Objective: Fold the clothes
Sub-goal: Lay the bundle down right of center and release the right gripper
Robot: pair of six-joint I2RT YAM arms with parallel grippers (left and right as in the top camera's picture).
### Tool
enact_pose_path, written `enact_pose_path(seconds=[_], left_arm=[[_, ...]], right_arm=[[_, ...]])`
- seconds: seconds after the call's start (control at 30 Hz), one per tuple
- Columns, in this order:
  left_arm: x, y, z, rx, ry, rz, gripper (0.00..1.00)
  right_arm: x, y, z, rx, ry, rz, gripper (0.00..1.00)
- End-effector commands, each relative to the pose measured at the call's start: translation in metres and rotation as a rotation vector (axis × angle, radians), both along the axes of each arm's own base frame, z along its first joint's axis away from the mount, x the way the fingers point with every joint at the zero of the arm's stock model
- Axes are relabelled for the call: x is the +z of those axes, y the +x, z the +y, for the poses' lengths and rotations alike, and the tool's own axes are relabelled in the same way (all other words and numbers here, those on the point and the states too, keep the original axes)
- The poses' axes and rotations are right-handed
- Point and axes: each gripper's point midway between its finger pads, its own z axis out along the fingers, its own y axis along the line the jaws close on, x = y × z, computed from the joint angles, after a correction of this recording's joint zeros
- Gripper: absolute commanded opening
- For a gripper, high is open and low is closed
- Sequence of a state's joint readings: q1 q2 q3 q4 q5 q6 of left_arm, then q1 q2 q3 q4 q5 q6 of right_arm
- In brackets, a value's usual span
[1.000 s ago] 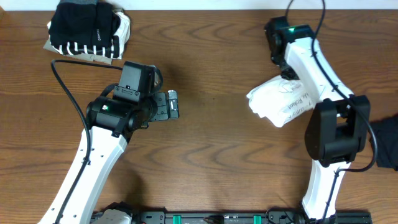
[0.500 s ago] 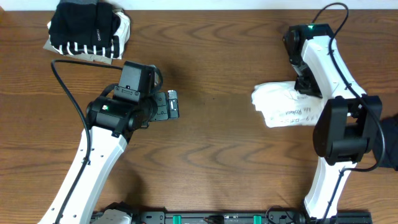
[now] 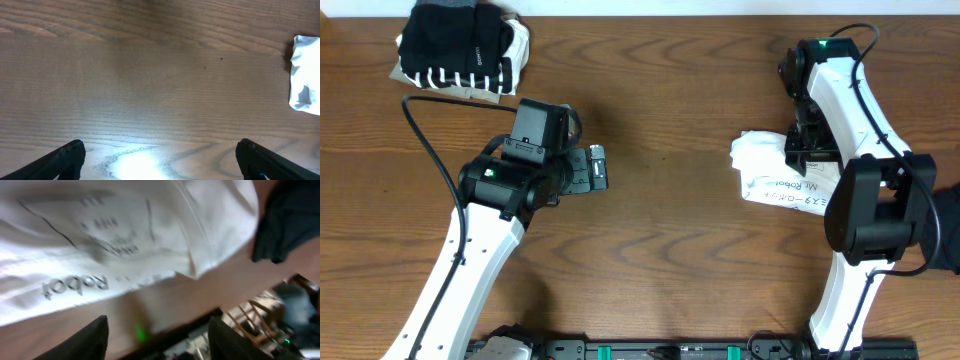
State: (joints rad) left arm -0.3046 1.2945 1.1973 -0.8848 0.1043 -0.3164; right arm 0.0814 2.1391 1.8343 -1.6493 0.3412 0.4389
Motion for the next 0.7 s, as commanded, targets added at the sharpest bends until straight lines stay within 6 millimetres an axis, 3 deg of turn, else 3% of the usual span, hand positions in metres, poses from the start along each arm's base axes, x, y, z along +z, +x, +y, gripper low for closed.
enact_pose_path(seconds=[0.0, 0.13, 0.2, 0.37, 0.5, 0.67], left_arm=[[-0.003, 0.001, 0.002, -0.002, 0.017, 0.005, 0.98], [-0.003, 0.001, 0.002, -0.002, 0.017, 0.005, 0.98], [-0.003, 0.001, 0.002, -0.002, 0.017, 0.005, 0.98], [-0.003, 0.001, 0.002, -0.002, 0.016, 0.005, 0.98], [-0.003, 0.001, 0.002, -0.002, 0.017, 0.005, 0.98], [-0.003, 0.001, 0.002, -0.002, 0.017, 0.005, 0.98]], right_arm=[[0.01, 0.014, 0.0, -0.015, 0.038, -0.103, 0.47], [0.019, 0.036, -0.015, -0.059, 0.047, -0.253, 0.41], [0.019, 0.038, -0.025, -0.095, 0.055, -0.272, 0.4], [0.005, 0.03, -0.037, -0.206, 0.201, -0.255, 0.11], [-0.014, 0.033, -0.034, -0.235, 0.361, -0.276, 0.04], [-0.046, 0.04, -0.018, -0.232, 0.586, -0.336, 0.06]])
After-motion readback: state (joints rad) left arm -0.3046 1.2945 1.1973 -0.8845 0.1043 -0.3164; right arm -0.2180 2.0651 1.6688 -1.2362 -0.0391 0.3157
